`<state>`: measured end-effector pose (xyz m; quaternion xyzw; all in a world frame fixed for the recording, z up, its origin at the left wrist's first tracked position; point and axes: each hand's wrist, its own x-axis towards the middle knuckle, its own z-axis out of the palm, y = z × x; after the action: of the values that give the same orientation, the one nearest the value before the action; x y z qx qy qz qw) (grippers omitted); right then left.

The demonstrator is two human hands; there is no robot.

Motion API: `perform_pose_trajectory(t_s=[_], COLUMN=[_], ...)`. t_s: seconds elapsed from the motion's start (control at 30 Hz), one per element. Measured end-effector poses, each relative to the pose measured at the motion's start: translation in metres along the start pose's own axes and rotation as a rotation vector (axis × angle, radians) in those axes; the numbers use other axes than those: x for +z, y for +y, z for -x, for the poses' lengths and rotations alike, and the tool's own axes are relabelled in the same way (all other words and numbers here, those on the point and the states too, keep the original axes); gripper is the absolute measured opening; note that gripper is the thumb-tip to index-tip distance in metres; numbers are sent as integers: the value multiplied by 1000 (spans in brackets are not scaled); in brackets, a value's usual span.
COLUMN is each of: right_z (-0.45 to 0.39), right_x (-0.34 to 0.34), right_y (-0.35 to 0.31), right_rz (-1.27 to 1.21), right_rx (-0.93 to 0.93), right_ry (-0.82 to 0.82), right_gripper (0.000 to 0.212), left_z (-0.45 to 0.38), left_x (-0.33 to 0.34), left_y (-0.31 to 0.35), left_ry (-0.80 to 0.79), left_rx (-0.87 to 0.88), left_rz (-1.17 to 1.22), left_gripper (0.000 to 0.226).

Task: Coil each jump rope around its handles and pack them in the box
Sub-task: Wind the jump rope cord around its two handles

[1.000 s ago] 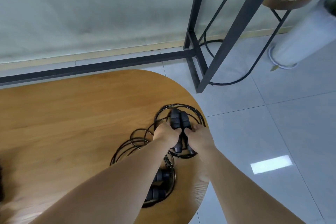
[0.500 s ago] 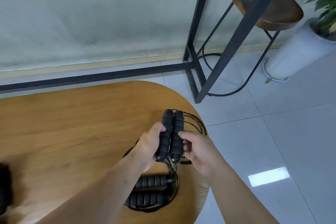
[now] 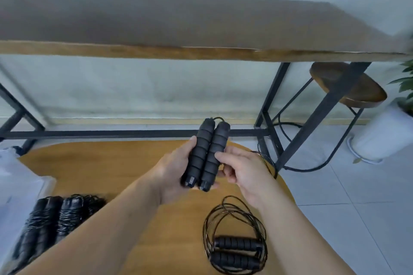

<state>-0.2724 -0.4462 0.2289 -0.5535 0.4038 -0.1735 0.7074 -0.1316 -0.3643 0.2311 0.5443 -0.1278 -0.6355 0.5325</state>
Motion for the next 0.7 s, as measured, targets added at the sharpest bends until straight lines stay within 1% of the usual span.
perform_pose_trajectory(t_s=[0.07, 0.17, 0.23, 0.3, 0.43, 0.53, 0.6, 0.63, 0.67, 0.7], right_z=[9, 20, 32, 40, 50, 57, 59, 60, 59, 55], right_x=[27, 61, 92, 116, 158, 186, 197, 204, 205, 208], right_y=[-18, -40, -55, -63, -72, -78, -84, -88, -92, -96], right_rz=[48, 135, 170, 206, 290, 327, 401, 437, 448, 423], right_rx=[-51, -108, -139, -161, -212, -200, -185, -202, -231, -279], right_ry=[-2, -11, -38, -70, -76, -165, -201, -182, -94, 44], right_gripper=[8, 9, 12, 13, 18, 16, 18, 21, 26, 27], left_z=[23, 54, 83, 104, 138, 161, 174, 182, 185, 191], left_x=[-15, -36, -57, -74, -105, -126, -140, -149, -154, -160], left_y=[17, 37, 51, 59, 66, 71, 75, 77, 78, 79], left_ry=[-40, -33, -57, -79, -142, -178, -189, -198, -218, -241], left_rx=[28, 74, 101, 95, 96, 129, 146, 153, 149, 143], left_rz=[3, 27, 44, 64, 116, 120, 149, 184, 223, 258], left_gripper=[63, 62, 62, 62, 65, 65, 66, 68, 68, 69])
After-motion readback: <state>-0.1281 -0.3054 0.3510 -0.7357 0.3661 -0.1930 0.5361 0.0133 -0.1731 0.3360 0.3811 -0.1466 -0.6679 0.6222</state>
